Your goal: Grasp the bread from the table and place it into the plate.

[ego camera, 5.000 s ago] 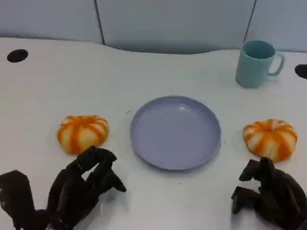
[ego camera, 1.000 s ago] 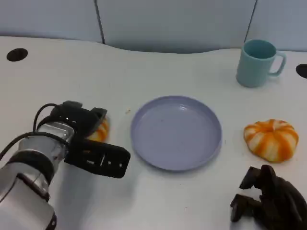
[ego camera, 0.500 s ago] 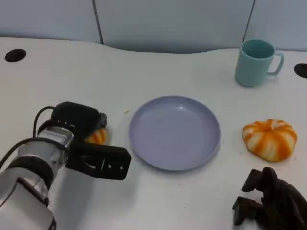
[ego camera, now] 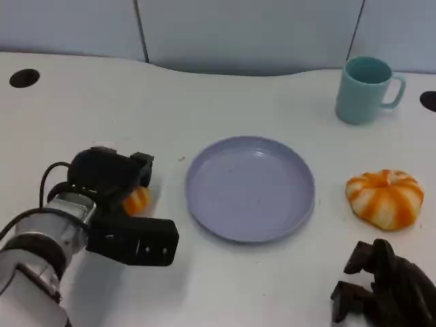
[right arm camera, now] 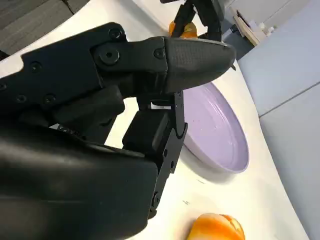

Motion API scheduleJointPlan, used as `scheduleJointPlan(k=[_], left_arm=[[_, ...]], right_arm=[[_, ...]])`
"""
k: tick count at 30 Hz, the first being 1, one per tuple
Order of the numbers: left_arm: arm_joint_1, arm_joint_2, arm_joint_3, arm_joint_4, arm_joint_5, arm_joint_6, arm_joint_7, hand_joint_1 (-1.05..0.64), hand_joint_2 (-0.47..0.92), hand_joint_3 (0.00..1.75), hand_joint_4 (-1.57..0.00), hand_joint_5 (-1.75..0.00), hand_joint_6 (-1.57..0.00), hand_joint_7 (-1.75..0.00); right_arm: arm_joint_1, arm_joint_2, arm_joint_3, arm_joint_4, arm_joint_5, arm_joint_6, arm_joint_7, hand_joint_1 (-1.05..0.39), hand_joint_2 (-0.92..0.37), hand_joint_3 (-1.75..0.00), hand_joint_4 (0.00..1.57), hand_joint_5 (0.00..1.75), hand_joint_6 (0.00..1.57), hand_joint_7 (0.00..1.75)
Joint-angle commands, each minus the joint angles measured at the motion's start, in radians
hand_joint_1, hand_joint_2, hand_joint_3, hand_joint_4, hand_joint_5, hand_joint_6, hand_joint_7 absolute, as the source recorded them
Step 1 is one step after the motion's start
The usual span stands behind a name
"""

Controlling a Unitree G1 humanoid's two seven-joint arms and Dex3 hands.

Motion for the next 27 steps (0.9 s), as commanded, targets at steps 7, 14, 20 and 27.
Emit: scheduleJointPlan(k=[7,14,20,27], left_arm=[[-0.031,0.029,0.052,-0.007,-0.046,-0.074,0.086,-0.22,0.92,0.36,-0.77,-1.75,-0.57,-1.75],[-0.029,0.017,0.086,-0.014,-0.070,-0.135,0.193,-0.15,0.86,0.37,-0.84,-1.75,-0.63,-1.75],[-0.042,-0.004,0.117,-0.023,-0.102,-0.172,0.199,-0.11,0.77,0.52,-0.81,-1.75,-0.64,-1.75],[-0.099,-0.038,0.107,-0.055,-0.091,-0.288,0.294,-0.12,0.47,1.14,-0.86,-1.75,-0.64,-1.75]], right_arm=[[-0.017,-0.003,-0.003,0.039,-0.002,0.007,-0.009,-0.47,-0.92,-0.41,1.24,1.20,1.14,1.09],[-0.033,-0.012,-0.004,0.057,-0.001,0.016,-0.002,-0.47,-0.92,-0.43,1.24,1.19,1.15,1.07],[-0.040,-0.012,-0.007,0.075,-0.003,0.003,0.013,-0.47,-0.92,-0.43,1.24,1.20,1.15,1.07],[-0.044,-0.012,-0.005,0.095,-0.007,-0.015,0.027,-0.48,-0.92,-0.42,1.22,1.17,1.14,1.05]])
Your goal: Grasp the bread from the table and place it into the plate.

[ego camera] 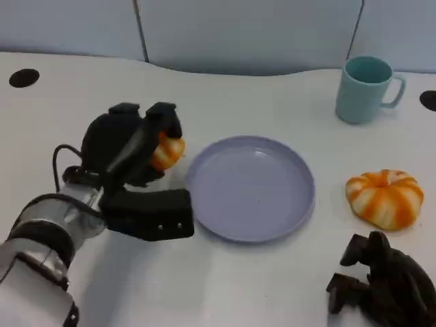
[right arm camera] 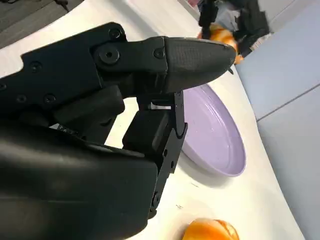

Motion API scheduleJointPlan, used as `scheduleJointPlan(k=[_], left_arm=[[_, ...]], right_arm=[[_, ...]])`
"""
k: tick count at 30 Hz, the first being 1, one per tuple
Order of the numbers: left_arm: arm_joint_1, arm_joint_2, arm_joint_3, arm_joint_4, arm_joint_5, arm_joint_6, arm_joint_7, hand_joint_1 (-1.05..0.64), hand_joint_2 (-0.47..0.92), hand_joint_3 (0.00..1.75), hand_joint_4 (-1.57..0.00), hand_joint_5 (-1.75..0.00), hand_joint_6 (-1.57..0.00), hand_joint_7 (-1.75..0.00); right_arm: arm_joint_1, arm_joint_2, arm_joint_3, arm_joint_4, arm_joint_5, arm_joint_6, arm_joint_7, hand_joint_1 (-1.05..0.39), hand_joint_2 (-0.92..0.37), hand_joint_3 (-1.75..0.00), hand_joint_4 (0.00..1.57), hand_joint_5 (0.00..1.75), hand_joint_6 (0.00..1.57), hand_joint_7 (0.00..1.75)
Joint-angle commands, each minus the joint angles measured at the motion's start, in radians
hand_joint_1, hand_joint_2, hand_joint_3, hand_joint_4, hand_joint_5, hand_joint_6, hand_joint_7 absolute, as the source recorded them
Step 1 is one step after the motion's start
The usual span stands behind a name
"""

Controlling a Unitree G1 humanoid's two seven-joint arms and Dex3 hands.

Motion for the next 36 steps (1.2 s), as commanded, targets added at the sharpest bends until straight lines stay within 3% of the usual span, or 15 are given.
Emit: scheduleJointPlan(k=[1,7,11,14,21,28,36], left_arm=[[-0.057,-0.016,0.000,-0.025,-0.005,-0.073,0.026,-0.13,0.47,1.15,-0.86,-1.75,-0.65,-1.75],[-0.087,-0.053,0.017,-0.045,-0.043,-0.213,-0.063,-0.14,0.38,1.29,-0.85,-1.75,-0.67,-1.75],[-0.099,-0.084,0.045,-0.049,-0.098,-0.275,-0.229,-0.18,0.40,1.38,-0.91,-1.75,-0.74,-1.75],[-0.100,-0.100,0.062,-0.053,-0.136,-0.305,-0.349,-0.19,0.41,1.33,-0.92,-1.75,-0.75,-1.75],[-0.096,-0.147,0.039,-0.056,-0.123,-0.283,-0.442,-0.22,0.42,1.34,-0.96,-1.75,-0.79,-1.75],[-0.107,-0.153,0.040,-0.056,-0.132,-0.267,-0.535,-0.27,0.46,1.39,-0.96,-1.75,-0.81,-1.75],[-0.132,-0.154,-0.023,-0.057,-0.058,-0.182,-0.522,-0.24,0.46,1.24,-0.92,-1.75,-0.76,-1.75]], right_arm=[[0.012,-0.011,-0.004,0.026,-0.003,0.005,0.003,-0.48,-0.92,-0.42,1.22,1.17,1.14,1.05],[0.013,-0.010,0.002,0.028,-0.012,-0.006,0.004,-0.49,-0.92,-0.43,1.22,1.18,1.14,1.05],[0.014,-0.008,0.004,0.022,-0.012,-0.001,-0.004,-0.48,-0.92,-0.42,1.22,1.18,1.14,1.05],[0.015,-0.007,0.004,0.024,-0.011,-0.008,0.001,-0.46,-0.92,-0.43,1.22,1.18,1.13,1.06],[0.016,-0.006,0.004,0.023,0.000,0.000,0.012,-0.47,-0.92,-0.43,1.22,1.16,1.14,1.03],[0.022,-0.003,0.015,0.008,-0.012,-0.002,-0.005,-0.48,-0.92,-0.44,1.24,1.15,1.15,1.02],[0.034,0.001,0.019,-0.016,-0.010,0.009,-0.015,-0.46,-0.92,-0.45,1.25,1.15,1.15,1.03]])
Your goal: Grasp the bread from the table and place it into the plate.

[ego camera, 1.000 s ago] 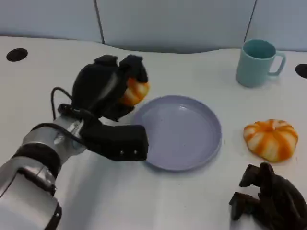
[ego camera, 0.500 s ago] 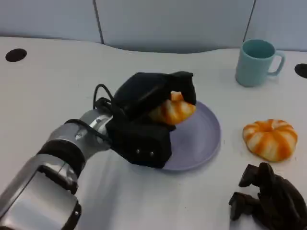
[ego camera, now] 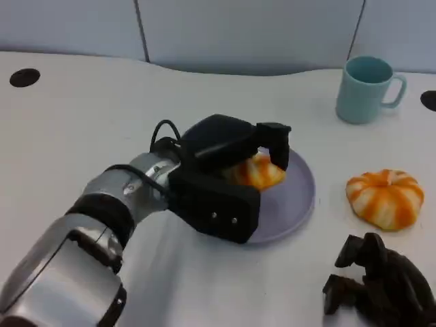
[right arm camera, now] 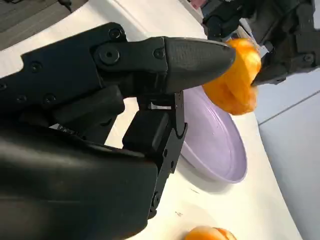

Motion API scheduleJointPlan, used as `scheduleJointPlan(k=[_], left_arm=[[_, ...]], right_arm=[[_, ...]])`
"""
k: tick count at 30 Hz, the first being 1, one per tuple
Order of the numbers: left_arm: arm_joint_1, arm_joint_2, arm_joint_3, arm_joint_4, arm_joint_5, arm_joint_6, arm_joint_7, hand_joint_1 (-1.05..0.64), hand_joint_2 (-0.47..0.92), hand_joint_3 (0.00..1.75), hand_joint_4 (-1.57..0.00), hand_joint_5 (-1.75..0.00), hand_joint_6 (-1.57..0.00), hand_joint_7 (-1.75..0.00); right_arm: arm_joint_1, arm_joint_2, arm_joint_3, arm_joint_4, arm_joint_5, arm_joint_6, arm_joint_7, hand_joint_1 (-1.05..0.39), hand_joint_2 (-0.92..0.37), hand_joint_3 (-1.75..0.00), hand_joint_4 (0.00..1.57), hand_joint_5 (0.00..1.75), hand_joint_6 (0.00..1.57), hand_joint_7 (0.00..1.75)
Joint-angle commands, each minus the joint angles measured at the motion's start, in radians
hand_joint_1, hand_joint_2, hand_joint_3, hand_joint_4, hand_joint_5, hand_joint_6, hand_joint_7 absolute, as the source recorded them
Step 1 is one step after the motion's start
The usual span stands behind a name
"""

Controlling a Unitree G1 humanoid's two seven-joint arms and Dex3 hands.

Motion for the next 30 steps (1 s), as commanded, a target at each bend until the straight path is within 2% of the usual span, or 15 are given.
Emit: scheduleJointPlan(k=[1,2,3,4,5,6,8,14,15,16,17,19,24,30], left_arm=[[-0.034,0.007,-0.033,-0.008,0.040,0.027,0.030,-0.23,0.47,1.22,-0.90,-1.75,-0.75,-1.75],[-0.036,0.009,-0.040,-0.008,0.049,0.030,0.040,-0.23,0.49,1.17,-0.84,-1.71,-0.74,-1.62],[-0.038,0.009,-0.045,-0.007,0.055,0.033,0.042,-0.24,0.51,1.04,-0.79,-1.64,-0.76,-1.40],[-0.039,0.010,-0.046,-0.006,0.056,0.036,0.038,-0.26,0.57,0.88,-0.76,-1.56,-0.78,-1.23],[-0.040,0.009,-0.045,-0.005,0.053,0.037,0.027,-0.30,0.70,0.63,-0.70,-1.43,-0.76,-1.05],[-0.040,0.009,-0.043,-0.005,0.050,0.037,0.018,-0.32,0.79,0.45,-0.68,-1.36,-0.75,-0.95],[-0.040,0.009,-0.042,-0.005,0.047,0.037,0.012,-0.34,0.88,0.27,-0.65,-1.30,-0.74,-0.86],[-0.040,0.009,-0.042,-0.004,0.047,0.038,0.012,-0.34,0.92,0.19,-0.65,-1.28,-0.74,-0.83],[-0.046,0.010,-0.046,0.000,0.047,0.053,-0.027,-0.34,0.92,0.19,-0.65,-1.28,-0.74,-0.83],[-0.051,0.011,-0.050,0.002,0.048,0.066,-0.056,-0.49,0.92,0.19,-0.33,-0.94,-0.38,-0.62],[-0.054,0.012,-0.052,0.002,0.049,0.077,-0.078,-0.61,0.92,0.21,-0.14,-0.64,-0.16,-0.44],[-0.055,0.013,-0.052,-0.002,0.048,0.087,-0.097,-0.67,0.92,0.23,-0.03,-0.46,-0.04,-0.34],[-0.059,0.017,-0.053,-0.009,0.050,0.116,-0.102,-0.77,0.92,0.27,0.00,-0.24,0.00,-0.23],[-0.057,0.028,-0.049,-0.013,0.044,0.117,-0.104,-0.80,0.92,0.28,0.00,-0.19,0.00,-0.21]], right_arm=[[0.026,-0.003,-0.003,-0.005,0.001,0.022,-0.015,-0.46,-0.92,-0.44,1.25,1.15,1.15,1.03],[0.027,-0.002,-0.003,-0.007,0.002,0.023,-0.017,-0.47,-0.92,-0.44,1.25,1.15,1.15,1.03],[0.028,-0.002,-0.003,-0.009,0.002,0.024,-0.019,-0.47,-0.92,-0.43,1.25,1.15,1.15,1.03],[0.029,-0.002,-0.002,-0.009,0.001,0.023,-0.019,-0.47,-0.92,-0.43,1.25,1.15,1.15,1.03],[0.030,-0.002,-0.001,-0.011,0.000,0.022,-0.020,-0.47,-0.92,-0.43,1.25,1.15,1.15,1.03],[0.030,-0.002,-0.001,-0.012,-0.001,0.022,-0.022,-0.47,-0.92,-0.43,1.25,1.15,1.15,1.03],[0.031,-0.002,0.000,-0.013,-0.001,0.022,-0.023,-0.47,-0.92,-0.43,1.25,1.15,1.15,1.04],[0.031,-0.002,0.001,-0.014,0.000,0.022,-0.024,-0.47,-0.92,-0.42,1.25,1.15,1.14,1.04],[0.030,-0.004,0.001,-0.008,0.001,0.016,-0.015,-0.47,-0.92,-0.42,1.25,1.15,1.14,1.04],[0.030,-0.004,0.002,-0.006,0.000,0.012,-0.013,-0.47,-0.92,-0.43,1.24,1.15,1.14,1.04],[0.029,-0.004,0.002,-0.005,0.000,0.011,-0.013,-0.47,-0.92,-0.44,1.24,1.15,1.14,1.04],[0.029,-0.004,0.002,-0.006,-0.001,0.012,-0.015,-0.47,-0.92,-0.44,1.24,1.15,1.14,1.04],[0.020,-0.004,0.006,0.006,-0.014,-0.005,-0.018,-0.48,-0.92,-0.43,1.25,1.15,1.15,1.04],[0.009,-0.003,0.003,0.016,-0.010,-0.003,-0.022,-0.47,-0.92,-0.45,1.27,1.14,1.15,1.05]])
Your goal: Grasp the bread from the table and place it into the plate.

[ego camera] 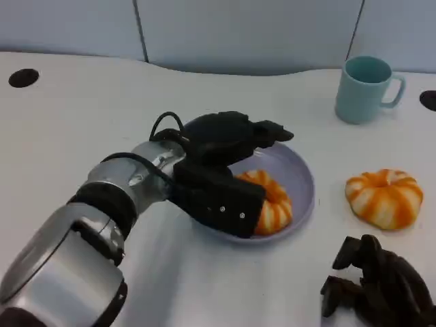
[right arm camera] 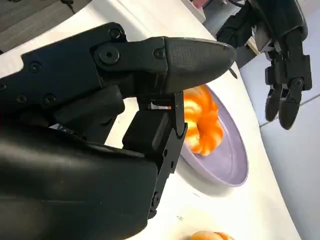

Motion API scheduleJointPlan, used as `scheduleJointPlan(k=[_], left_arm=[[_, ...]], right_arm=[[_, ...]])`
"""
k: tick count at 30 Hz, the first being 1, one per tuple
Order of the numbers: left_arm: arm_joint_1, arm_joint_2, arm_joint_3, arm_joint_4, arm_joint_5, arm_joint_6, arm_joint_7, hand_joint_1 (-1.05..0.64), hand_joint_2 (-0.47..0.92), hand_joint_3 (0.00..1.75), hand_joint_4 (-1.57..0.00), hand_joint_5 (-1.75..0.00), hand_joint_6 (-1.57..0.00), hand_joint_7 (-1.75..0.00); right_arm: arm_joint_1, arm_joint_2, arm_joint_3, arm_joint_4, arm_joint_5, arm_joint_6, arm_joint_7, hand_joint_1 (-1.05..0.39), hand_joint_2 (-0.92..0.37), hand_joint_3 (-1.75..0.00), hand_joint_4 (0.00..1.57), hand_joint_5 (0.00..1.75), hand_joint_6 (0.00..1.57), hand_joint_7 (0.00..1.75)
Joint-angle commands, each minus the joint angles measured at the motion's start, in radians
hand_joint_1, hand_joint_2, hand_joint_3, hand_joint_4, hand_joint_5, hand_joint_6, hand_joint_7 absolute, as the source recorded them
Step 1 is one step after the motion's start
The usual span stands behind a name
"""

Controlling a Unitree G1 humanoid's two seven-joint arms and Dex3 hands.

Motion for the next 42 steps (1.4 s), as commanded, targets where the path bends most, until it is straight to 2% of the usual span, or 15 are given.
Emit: scheduleJointPlan(k=[1,8,12,14,17,20,22,24,27,31,34,38,39,40,42], left_arm=[[-0.022,0.023,0.001,-0.013,-0.004,-0.001,-0.017,-0.80,0.92,0.29,0.00,-0.19,0.00,-0.20],[-0.020,0.025,0.002,-0.016,-0.006,-0.001,-0.017,-0.80,0.92,0.29,0.00,-0.19,-0.01,-0.20],[0.041,0.082,0.117,-0.046,-0.141,-0.112,-0.060,-0.79,0.92,0.30,-0.04,-0.24,-0.07,-0.21],[0.054,0.087,0.136,-0.052,-0.167,-0.129,-0.076,-0.78,0.92,0.29,-0.05,-0.26,-0.09,-0.22],[0.111,0.094,0.219,-0.075,-0.290,-0.155,-0.188,-0.75,0.92,0.27,-0.05,-0.28,-0.09,-0.21],[0.194,0.083,0.334,-0.112,-0.485,-0.184,-0.371,-0.71,0.92,0.26,-0.05,-0.30,-0.10,-0.19],[0.242,0.074,0.394,-0.150,-0.590,-0.167,-0.473,-0.69,0.92,0.25,-0.02,-0.46,-0.16,-0.14],[0.288,0.062,0.444,-0.195,-0.681,-0.150,-0.551,-0.69,0.92,0.25,-0.01,-0.51,-0.17,-0.12],[0.401,0.032,0.533,-0.295,-0.855,-0.115,-0.667,-0.64,0.92,0.22,-0.11,-0.59,-0.23,-0.12],[0.532,-0.003,0.604,-0.403,-0.980,-0.093,-0.717,-0.62,0.92,0.26,-0.30,-0.62,-0.31,-0.11],[0.617,-0.038,0.647,-0.482,-1.065,-0.028,-0.739,-0.61,0.92,0.27,-0.41,-0.66,-0.40,-0.13],[0.653,-0.052,0.662,-0.535,-1.082,0.017,-0.740,-0.61,0.92,0.27,-0.45,-0.68,-0.44,-0.14],[0.699,-0.064,0.681,-0.596,-1.156,0.131,-0.749,-0.61,0.92,0.27,-0.46,-0.68,-0.45,-0.14],[0.740,-0.071,0.696,-0.654,-1.217,0.231,-0.753,-0.58,0.92,0.28,-0.57,-0.74,-0.58,-0.17],[0.810,-0.077,0.712,-0.767,-1.293,0.384,-0.740,-0.57,0.92,0.28,-0.66,-0.80,-0.68,-0.19]], right_arm=[[0.001,-0.007,-0.008,0.019,-0.006,0.014,-0.017,-0.47,-0.92,-0.45,1.27,1.14,1.15,1.05],[-0.001,-0.008,-0.007,0.020,-0.005,0.015,-0.021,-0.47,-0.92,-0.45,1.28,1.13,1.14,1.07],[0.013,-0.016,-0.013,0.016,0.005,0.012,0.000,-0.46,-0.92,-0.44,1.26,1.12,1.13,1.06],[0.014,-0.016,-0.014,0.016,0.004,0.012,0.001,-0.47,-0.92,-0.43,1.26,1.12,1.13,1.05],[0.008,-0.016,-0.017,0.023,0.007,0.010,0.006,-0.47,-0.92,-0.43,1.26,1.13,1.13,1.05],[0.005,-0.016,-0.015,0.027,-0.002,0.002,0.002,-0.46,-0.92,-0.43,1.26,1.14,1.14,1.05],[0.002,-0.015,-0.014,0.030,-0.006,-0.005,0.004,-0.47,-0.92,-0.44,1.26,1.14,1.15,1.05],[0.001,-0.016,-0.012,0.032,-0.010,-0.010,0.005,-0.47,-0.92,-0.44,1.27,1.14,1.15,1.05],[-0.001,-0.018,-0.010,0.029,-0.012,-0.004,0.000,-0.47,-0.92,-0.45,1.27,1.15,1.15,1.05],[-0.005,-0.018,-0.015,0.035,-0.004,0.002,0.004,-0.48,-0.92,-0.44,1.27,1.14,1.16,1.03],[-0.012,-0.018,-0.016,0.044,-0.005,-0.001,0.005,-0.48,-0.92,-0.43,1.28,1.12,1.18,1.01],[-0.015,-0.016,-0.018,0.049,-0.006,-0.004,0.005,-0.48,-0.92,-0.43,1.28,1.11,1.19,1.00],[-0.017,-0.017,-0.017,0.050,-0.007,-0.005,0.006,-0.48,-0.92,-0.42,1.28,1.11,1.19,1.00],[-0.021,-0.017,-0.017,0.053,-0.007,-0.004,0.007,-0.47,-0.92,-0.43,1.28,1.11,1.19,1.00],[-0.025,-0.016,-0.018,0.057,-0.004,-0.004,0.010,-0.47,-0.92,-0.43,1.28,1.11,1.19,1.00]])
